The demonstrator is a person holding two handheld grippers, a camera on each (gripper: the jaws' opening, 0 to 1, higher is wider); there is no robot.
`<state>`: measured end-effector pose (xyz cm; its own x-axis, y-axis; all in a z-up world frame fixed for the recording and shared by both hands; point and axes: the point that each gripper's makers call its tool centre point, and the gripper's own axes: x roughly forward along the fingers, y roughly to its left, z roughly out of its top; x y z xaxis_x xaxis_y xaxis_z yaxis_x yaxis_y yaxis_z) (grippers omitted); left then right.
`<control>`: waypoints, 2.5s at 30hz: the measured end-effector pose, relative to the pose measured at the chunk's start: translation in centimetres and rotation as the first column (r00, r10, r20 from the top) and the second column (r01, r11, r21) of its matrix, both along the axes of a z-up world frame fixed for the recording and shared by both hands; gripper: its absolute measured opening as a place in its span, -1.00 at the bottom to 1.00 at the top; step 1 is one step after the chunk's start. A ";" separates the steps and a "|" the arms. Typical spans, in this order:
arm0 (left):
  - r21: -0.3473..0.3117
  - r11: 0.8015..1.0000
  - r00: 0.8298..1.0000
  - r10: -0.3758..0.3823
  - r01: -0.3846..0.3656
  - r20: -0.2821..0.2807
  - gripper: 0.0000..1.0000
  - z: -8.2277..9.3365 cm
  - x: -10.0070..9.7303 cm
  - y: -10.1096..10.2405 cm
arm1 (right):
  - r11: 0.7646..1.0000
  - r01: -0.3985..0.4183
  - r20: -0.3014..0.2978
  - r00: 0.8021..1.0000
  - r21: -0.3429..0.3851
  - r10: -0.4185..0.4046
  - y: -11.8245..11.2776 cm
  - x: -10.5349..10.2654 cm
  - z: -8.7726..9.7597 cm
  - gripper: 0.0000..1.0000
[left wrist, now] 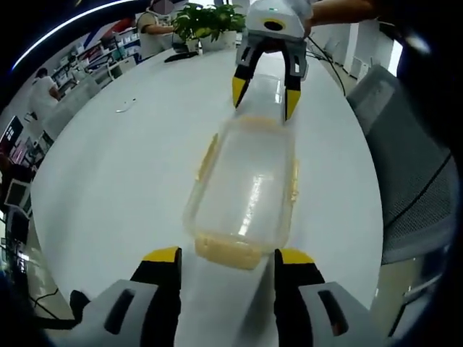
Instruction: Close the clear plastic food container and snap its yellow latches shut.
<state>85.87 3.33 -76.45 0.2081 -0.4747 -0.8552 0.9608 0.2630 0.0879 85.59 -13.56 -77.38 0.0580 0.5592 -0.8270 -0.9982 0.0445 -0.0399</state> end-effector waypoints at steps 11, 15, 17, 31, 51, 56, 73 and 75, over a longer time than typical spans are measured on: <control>0.020 0.997 0.997 -0.071 0.071 -0.029 -0.12 -0.6 0.4 -0.3 | 0.999 -0.029 -0.006 1.000 -0.017 0.029 0.3 0.0 -0.5 -0.19; 0.022 0.996 0.995 -0.087 0.088 -0.041 -0.12 -0.8 0.5 -0.3 | 0.999 -0.039 -0.016 0.999 -0.020 0.039 0.6 -0.1 -0.8 -0.21; 0.020 0.995 0.994 -0.098 0.099 -0.050 -0.13 -0.8 0.5 -0.4 | 0.999 -0.044 -0.022 0.999 -0.024 0.043 0.7 -0.1 -1.0 -0.21; 0.067 0.977 0.976 -0.195 0.202 -0.101 -0.17 -1.7 -0.2 -0.2 | 0.997 -0.072 -0.030 0.997 -0.042 0.071 0.7 -0.2 -1.4 -0.24; 0.086 0.974 0.975 -0.201 0.209 -0.090 -0.33 -1.5 -0.7 -0.3 | 0.997 -0.064 -0.033 0.997 -0.046 0.063 0.8 -0.2 -1.6 -0.26; 0.098 0.974 0.977 -0.193 0.202 -0.093 -0.36 -1.7 -0.7 -0.2 | 0.997 -0.070 -0.020 0.997 -0.045 0.070 0.8 -0.2 -1.6 -0.29; 0.131 0.970 0.976 -0.191 0.204 -0.100 -0.37 -1.2 -1.2 -0.3 | 0.994 -0.096 0.012 0.995 -0.060 0.097 0.4 -0.8 -0.5 -0.32; 0.130 0.971 0.977 -0.190 0.202 -0.096 -0.37 -0.9 -1.2 -0.3 | 0.994 -0.095 0.015 0.995 -0.058 0.096 0.4 -0.8 -0.3 -0.32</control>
